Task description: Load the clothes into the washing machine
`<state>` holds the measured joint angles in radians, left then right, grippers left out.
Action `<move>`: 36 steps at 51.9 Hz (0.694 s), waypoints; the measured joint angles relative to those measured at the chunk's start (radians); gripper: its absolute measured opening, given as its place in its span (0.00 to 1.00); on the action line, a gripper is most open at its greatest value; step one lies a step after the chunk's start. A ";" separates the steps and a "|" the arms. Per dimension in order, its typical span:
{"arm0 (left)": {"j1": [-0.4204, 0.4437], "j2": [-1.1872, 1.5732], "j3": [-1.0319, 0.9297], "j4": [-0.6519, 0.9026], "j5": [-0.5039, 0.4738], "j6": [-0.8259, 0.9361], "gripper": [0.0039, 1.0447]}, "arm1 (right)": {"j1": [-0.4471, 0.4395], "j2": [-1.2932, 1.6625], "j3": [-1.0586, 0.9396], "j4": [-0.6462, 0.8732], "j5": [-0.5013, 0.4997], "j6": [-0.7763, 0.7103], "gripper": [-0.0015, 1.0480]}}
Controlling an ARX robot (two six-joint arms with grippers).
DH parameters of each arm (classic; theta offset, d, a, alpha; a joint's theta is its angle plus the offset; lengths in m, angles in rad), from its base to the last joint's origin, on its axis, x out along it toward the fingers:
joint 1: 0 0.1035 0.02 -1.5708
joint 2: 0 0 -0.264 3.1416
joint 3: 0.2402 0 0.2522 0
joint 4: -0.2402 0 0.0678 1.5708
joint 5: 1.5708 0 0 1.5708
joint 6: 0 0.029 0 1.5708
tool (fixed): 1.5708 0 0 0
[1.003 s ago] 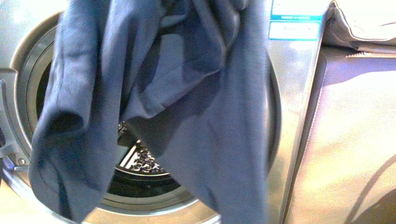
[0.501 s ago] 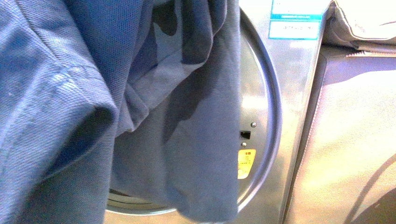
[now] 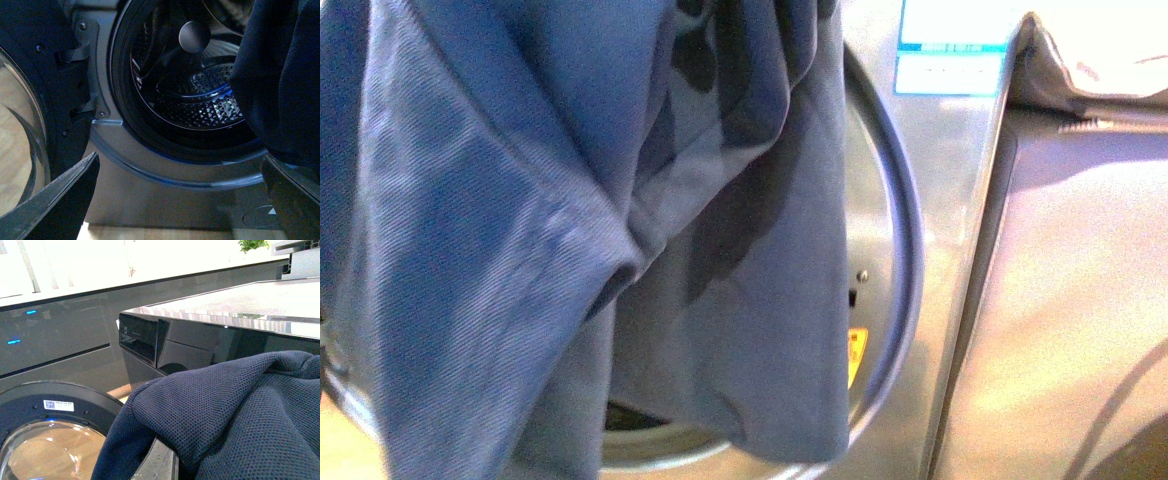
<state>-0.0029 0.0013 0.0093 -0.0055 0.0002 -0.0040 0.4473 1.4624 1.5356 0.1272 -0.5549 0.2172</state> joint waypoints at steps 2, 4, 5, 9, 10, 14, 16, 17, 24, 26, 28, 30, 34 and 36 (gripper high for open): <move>0.000 0.000 0.000 0.000 0.001 -0.001 0.94 | 0.000 0.000 0.000 0.000 0.000 0.000 0.03; 0.052 0.030 0.000 0.047 0.156 -0.061 0.94 | 0.000 0.000 0.000 0.000 0.000 0.000 0.03; 0.079 0.052 0.000 0.081 0.240 -0.092 0.94 | 0.000 0.000 0.000 0.000 0.000 0.000 0.03; 0.158 0.201 0.034 0.240 0.520 -0.216 0.94 | 0.000 0.000 -0.002 0.000 -0.003 0.000 0.03; 0.165 0.245 0.053 0.282 0.550 -0.236 0.94 | 0.000 0.000 -0.002 0.000 -0.003 0.000 0.03; 0.162 0.351 0.113 0.382 0.579 -0.261 0.94 | 0.000 0.000 -0.002 0.000 -0.002 0.000 0.03; 0.155 0.385 0.135 0.410 0.580 -0.263 0.94 | 0.000 0.000 -0.002 0.000 -0.002 0.000 0.03; 0.150 0.406 0.151 0.428 0.580 -0.262 0.94 | 0.000 0.000 -0.002 0.000 -0.002 0.000 0.03; 0.110 0.534 0.253 0.517 0.577 -0.245 0.94 | 0.000 0.000 -0.002 0.000 -0.002 0.000 0.03; 0.103 0.570 0.280 0.545 0.580 -0.237 0.94 | 0.000 0.000 -0.002 0.000 -0.002 0.000 0.03; 0.100 0.598 0.300 0.565 0.581 -0.232 0.94 | 0.000 0.000 -0.002 0.000 -0.002 0.000 0.03; 0.098 0.625 0.320 0.586 0.585 -0.227 0.94 | 0.000 0.000 -0.002 0.000 -0.002 0.000 0.03; 0.094 0.687 0.369 0.628 0.603 -0.218 0.94 | 0.000 0.000 -0.002 0.000 -0.002 0.000 0.03; 0.093 0.719 0.394 0.649 0.621 -0.214 0.94 | 0.000 0.000 -0.002 0.000 -0.002 0.000 0.03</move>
<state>0.0902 0.7208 0.4034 0.6430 0.6216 -0.2176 0.4473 1.4620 1.5337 0.1272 -0.5571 0.2172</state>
